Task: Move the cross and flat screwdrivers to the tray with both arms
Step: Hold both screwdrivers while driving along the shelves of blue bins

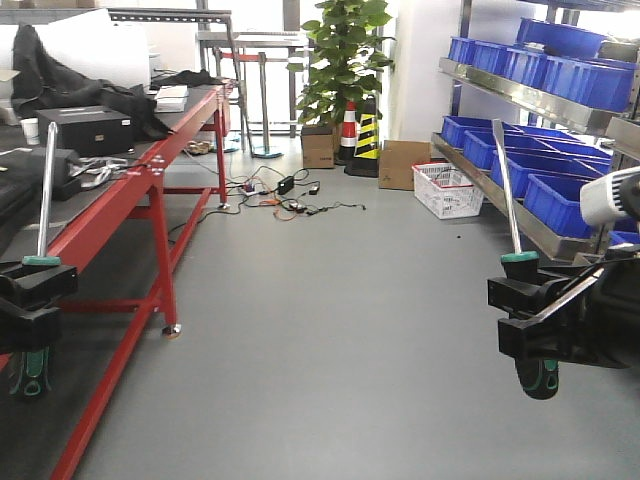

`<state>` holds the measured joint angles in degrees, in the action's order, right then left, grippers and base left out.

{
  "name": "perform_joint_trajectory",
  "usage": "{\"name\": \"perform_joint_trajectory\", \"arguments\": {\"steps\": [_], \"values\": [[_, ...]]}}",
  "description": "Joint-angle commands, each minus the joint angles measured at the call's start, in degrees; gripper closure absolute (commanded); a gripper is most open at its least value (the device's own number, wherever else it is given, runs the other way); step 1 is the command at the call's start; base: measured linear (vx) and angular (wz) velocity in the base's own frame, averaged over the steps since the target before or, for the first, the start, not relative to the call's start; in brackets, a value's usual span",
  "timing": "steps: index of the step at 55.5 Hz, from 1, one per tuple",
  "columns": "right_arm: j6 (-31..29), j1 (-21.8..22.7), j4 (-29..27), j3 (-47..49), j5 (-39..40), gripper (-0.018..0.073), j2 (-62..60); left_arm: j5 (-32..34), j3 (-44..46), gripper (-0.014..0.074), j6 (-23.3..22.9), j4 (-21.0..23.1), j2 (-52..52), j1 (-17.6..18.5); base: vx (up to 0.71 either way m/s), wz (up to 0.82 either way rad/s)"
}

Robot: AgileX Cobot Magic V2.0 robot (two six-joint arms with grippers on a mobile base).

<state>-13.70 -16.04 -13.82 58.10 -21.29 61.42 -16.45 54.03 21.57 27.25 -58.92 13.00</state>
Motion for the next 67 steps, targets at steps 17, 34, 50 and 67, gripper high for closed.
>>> {"name": "perform_joint_trajectory", "arguments": {"steps": [17, 34, 50, 67], "values": [[-0.2, 0.2, -0.5, 1.9, 4.9, 0.0567, -1.1, 5.0, 1.8, 0.0599, -0.2, 1.2, 1.0, 0.4, 0.49, -0.28], [-0.2, 0.2, -0.5, 1.9, 4.9, 0.0567, -1.1, 5.0, 1.8, 0.0599, -0.2, 1.2, 1.0, 0.4, 0.46, -0.46], [-0.2, 0.2, -0.5, 1.9, 4.9, 0.0567, -1.1, 5.0, 1.8, 0.0599, -0.2, 1.2, 1.0, 0.4, 0.43, -0.58], [-0.2, 0.2, -0.5, 1.9, 4.9, 0.0567, -1.1, 5.0, 1.8, 0.0599, -0.2, 1.2, 1.0, 0.4, 0.44, -0.69]]}}
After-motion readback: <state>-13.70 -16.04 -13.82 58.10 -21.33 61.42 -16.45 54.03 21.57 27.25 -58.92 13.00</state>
